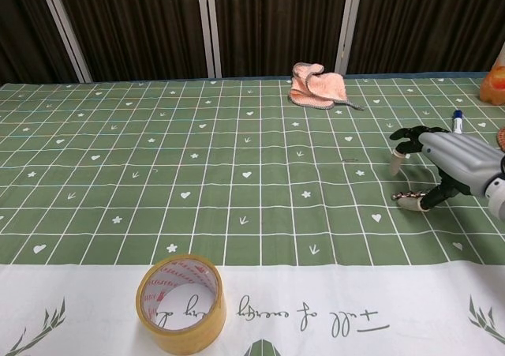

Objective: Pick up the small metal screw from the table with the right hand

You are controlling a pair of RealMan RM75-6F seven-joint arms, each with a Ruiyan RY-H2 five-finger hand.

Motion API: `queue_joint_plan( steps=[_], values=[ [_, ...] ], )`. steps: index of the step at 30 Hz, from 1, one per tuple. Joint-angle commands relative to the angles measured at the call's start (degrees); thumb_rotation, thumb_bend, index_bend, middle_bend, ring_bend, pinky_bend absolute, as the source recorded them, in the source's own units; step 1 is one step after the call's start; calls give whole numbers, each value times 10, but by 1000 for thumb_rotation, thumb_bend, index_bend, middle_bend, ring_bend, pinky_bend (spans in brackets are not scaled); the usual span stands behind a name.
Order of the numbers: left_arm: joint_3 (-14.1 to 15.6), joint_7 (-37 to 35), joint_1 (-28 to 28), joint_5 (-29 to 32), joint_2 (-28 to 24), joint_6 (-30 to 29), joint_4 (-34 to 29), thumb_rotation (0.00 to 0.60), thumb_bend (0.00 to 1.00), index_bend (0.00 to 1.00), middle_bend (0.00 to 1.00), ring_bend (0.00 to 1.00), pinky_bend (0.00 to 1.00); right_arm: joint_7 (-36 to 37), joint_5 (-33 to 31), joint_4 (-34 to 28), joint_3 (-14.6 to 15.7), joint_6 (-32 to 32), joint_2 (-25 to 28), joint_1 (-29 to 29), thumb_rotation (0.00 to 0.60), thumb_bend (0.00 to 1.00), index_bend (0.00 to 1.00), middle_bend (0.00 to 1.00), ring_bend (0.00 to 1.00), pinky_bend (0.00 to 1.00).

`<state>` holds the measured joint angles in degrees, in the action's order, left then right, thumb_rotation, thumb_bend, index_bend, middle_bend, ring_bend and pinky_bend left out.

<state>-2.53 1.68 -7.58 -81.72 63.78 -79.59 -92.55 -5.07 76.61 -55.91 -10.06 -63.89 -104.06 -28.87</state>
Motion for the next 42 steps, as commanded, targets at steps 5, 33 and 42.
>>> queue_joint_plan(
  steps=[5, 33, 42],
  values=[
    [1, 1, 0, -1, -1, -1, -3, 600, 67, 0, 0, 0, 0, -13, -5, -24, 0, 1, 11, 1, 600, 165, 415, 87, 0, 9],
    [-2, -3, -1, 9, -2, 6, -6, 600, 66, 0, 0, 0, 0, -31, -15, -14, 10, 27, 5, -7, 600, 291, 477, 96, 0, 9],
    [-3, -5, -1, 11, -2, 5, -7, 600, 66, 0, 0, 0, 0, -25, -14, -10, 10, 26, 1, -7, 600, 304, 502, 113, 0, 9]
  ],
)
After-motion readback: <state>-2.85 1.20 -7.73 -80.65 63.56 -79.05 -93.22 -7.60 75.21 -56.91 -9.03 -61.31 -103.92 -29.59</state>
